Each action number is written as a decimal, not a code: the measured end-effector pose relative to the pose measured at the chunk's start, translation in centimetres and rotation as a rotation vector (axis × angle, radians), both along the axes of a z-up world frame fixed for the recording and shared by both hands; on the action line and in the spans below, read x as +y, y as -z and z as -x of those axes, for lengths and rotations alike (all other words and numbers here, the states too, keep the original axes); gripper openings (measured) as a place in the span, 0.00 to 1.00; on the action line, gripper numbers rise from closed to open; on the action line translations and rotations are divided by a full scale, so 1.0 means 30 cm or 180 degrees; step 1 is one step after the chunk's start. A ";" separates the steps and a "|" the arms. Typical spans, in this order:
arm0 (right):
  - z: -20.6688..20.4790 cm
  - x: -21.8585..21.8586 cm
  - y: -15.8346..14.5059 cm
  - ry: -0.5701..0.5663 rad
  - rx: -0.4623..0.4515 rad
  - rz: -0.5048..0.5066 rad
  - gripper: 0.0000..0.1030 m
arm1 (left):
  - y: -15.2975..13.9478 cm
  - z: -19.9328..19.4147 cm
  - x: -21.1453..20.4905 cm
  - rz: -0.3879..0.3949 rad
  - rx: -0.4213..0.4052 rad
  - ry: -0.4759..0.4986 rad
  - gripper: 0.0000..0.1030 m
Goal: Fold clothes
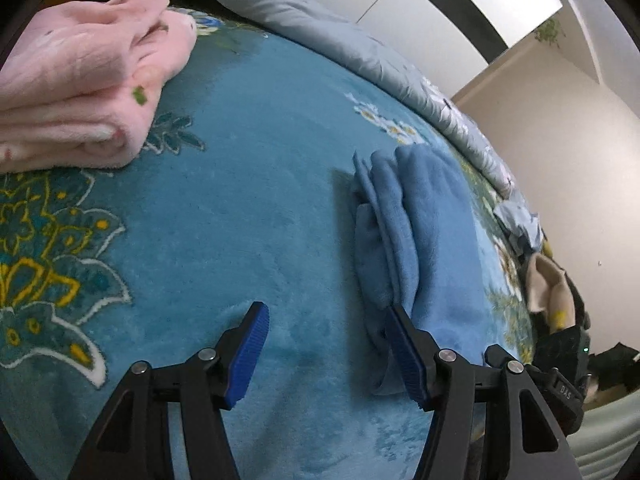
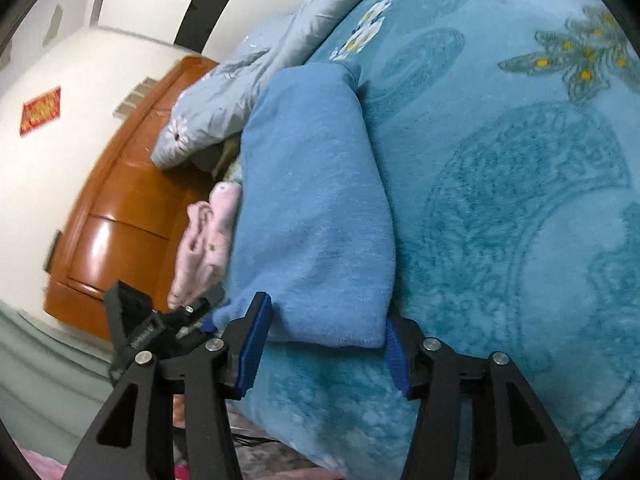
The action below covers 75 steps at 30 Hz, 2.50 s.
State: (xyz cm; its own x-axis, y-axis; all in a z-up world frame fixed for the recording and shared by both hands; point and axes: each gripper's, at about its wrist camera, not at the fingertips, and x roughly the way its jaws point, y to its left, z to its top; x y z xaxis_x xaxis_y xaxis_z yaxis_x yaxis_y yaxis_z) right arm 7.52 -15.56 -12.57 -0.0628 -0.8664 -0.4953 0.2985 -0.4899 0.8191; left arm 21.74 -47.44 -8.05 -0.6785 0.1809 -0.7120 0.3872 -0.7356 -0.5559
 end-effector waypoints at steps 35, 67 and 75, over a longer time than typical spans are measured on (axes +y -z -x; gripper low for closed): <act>0.358 0.283 -0.096 0.0344 0.0239 -0.0589 0.75 | -0.045 0.592 0.089 -0.0029 -0.0066 0.0442 0.67; 0.380 0.278 -0.109 0.0578 0.0064 -0.0507 0.16 | 0.048 0.460 0.224 -0.0830 -0.0027 0.0856 0.65; 0.373 0.276 -0.061 0.0602 0.0077 -0.0568 0.29 | 0.079 0.506 0.205 -0.0722 -0.0131 0.0739 0.67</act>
State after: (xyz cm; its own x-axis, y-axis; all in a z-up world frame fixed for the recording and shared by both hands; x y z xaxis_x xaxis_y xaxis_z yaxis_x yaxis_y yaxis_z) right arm -3.66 -7.27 -10.74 -0.2292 -0.7371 -0.6357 0.2063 -0.6750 0.7084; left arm 6.56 -41.29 -10.42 -0.5721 0.4847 -0.6617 0.2491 -0.6660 -0.7032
